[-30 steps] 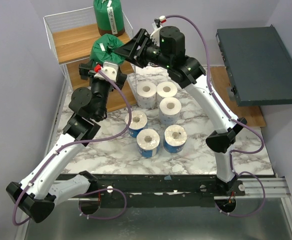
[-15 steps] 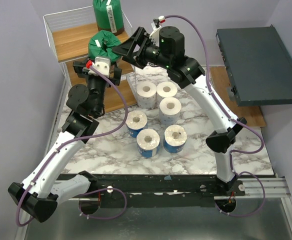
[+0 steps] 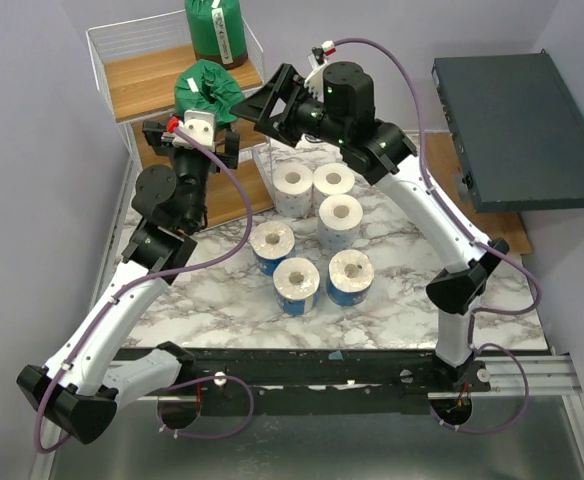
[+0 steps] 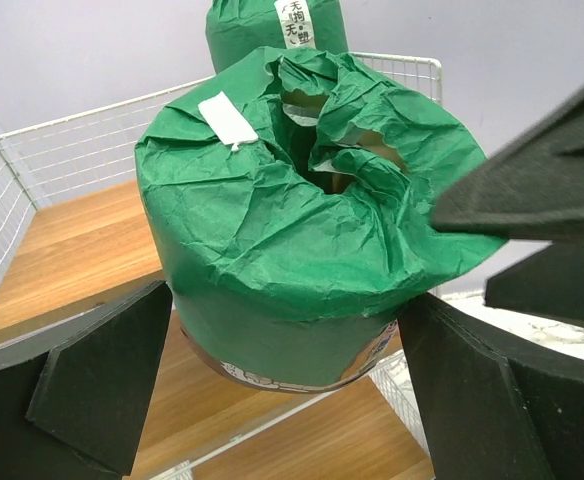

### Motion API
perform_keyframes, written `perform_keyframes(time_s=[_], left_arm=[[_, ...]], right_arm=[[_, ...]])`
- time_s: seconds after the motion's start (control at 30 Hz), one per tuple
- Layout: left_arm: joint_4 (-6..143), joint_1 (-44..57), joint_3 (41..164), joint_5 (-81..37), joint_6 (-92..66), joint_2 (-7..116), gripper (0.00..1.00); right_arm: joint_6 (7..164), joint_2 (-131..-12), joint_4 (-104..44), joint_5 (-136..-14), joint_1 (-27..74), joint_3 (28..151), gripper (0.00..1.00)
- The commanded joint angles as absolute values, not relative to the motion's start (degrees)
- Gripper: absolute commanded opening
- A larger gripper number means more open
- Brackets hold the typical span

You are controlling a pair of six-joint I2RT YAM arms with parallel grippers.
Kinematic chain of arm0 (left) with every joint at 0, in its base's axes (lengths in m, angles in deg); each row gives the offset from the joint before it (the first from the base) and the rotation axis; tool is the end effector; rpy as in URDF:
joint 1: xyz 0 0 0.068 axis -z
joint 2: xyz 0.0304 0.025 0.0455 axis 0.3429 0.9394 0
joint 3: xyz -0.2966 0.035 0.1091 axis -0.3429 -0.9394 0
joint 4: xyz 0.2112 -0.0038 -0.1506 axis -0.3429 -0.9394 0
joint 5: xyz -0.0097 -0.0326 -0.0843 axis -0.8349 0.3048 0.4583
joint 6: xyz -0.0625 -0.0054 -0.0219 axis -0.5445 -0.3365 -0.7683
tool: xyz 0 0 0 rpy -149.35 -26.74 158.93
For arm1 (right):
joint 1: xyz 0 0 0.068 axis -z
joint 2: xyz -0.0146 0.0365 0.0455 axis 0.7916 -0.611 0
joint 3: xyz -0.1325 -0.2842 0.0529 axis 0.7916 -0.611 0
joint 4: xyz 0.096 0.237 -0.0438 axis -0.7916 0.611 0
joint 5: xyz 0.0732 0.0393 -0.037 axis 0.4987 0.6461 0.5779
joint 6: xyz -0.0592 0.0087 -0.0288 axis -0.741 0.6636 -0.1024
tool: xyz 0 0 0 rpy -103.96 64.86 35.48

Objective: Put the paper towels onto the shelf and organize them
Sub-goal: Place the paper towel on the shelf.

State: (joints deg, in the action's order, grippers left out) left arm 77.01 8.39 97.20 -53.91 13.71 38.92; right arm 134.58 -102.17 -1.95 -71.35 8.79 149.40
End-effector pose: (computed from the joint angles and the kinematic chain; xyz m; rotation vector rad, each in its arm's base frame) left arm 0.1963 -0.0822 0.5094 0.1225 1.2780 0.0550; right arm 0.3266 0.3249 0.5403 0.0274 1.8907 1.4243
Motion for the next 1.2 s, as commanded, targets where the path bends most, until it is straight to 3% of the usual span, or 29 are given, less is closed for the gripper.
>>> perform_keyframes(time_s=[0.0, 0.37, 0.6, 0.8, 0.97, 1.17], left_arm=[[78.5, 6.4, 98.9, -59.3, 13.4, 39.0, 0.99], [78.4, 6.2, 98.8, -58.9, 13.1, 38.8, 0.99], [78.6, 6.2, 98.3, -59.1, 13.1, 38.7, 0.99], [78.5, 6.1, 98.3, -59.1, 12.7, 38.3, 0.99], [78.2, 6.1, 98.7, -59.1, 13.0, 38.2, 0.99], [78.1, 6.1, 98.9, -59.1, 13.3, 38.3, 0.99]], right_arm=[[131.1, -95.3, -5.3, -75.0, 8.7, 140.1, 0.82], [134.7, -88.1, -24.7, -72.9, 9.6, 117.3, 0.82], [136.6, -87.1, -34.4, -72.3, 9.7, 110.6, 0.84], [141.8, -83.4, -56.0, -73.5, 10.4, 96.3, 0.84], [148.3, -87.0, -67.7, -66.4, 12.1, 95.0, 0.83], [156.6, -96.3, -73.7, -58.8, 12.2, 103.4, 0.84]])
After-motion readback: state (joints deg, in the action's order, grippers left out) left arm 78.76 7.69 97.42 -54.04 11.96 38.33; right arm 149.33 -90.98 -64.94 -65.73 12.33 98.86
